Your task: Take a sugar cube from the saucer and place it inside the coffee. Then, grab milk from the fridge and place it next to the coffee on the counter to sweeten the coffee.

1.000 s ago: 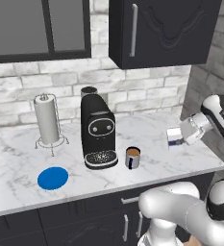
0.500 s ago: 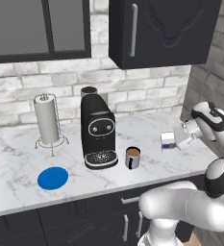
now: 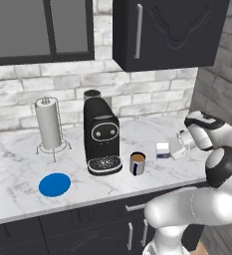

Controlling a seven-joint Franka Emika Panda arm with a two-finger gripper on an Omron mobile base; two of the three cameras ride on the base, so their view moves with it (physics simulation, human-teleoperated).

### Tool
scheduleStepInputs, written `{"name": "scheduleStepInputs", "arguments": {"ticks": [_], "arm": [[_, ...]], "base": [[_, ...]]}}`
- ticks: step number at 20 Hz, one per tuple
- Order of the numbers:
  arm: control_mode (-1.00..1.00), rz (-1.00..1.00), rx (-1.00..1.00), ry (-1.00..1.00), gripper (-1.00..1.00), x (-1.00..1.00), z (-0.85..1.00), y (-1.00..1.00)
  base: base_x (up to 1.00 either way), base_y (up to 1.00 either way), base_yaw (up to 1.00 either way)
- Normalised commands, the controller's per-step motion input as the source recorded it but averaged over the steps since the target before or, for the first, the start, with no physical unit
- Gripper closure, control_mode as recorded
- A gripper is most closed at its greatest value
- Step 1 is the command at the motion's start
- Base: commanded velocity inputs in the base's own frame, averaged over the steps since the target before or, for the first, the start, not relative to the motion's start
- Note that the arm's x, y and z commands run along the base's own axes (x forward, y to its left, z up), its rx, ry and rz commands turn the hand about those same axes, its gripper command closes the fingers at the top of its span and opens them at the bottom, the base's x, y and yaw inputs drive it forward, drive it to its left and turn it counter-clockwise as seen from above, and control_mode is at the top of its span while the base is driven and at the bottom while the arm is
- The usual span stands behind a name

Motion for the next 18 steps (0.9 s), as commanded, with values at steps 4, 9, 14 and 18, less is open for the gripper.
{"name": "scheduleStepInputs", "arguments": {"ticks": [4,9,14,18], "arm": [[-1.0,0.0,0.0,0.0,1.0,0.45,-0.33,0.11],[-1.0,0.0,0.0,0.0,1.0,0.27,-0.39,0.0],[-1.0,0.0,0.0,-0.04,1.0,0.23,-0.39,0.0],[-1.0,0.0,0.0,-0.06,1.0,0.23,-0.26,0.0]], "base": [[0.0,0.0,0.0],[0.0,0.0,0.0],[0.0,0.0,0.0],[0.0,0.0,0.0]]}}
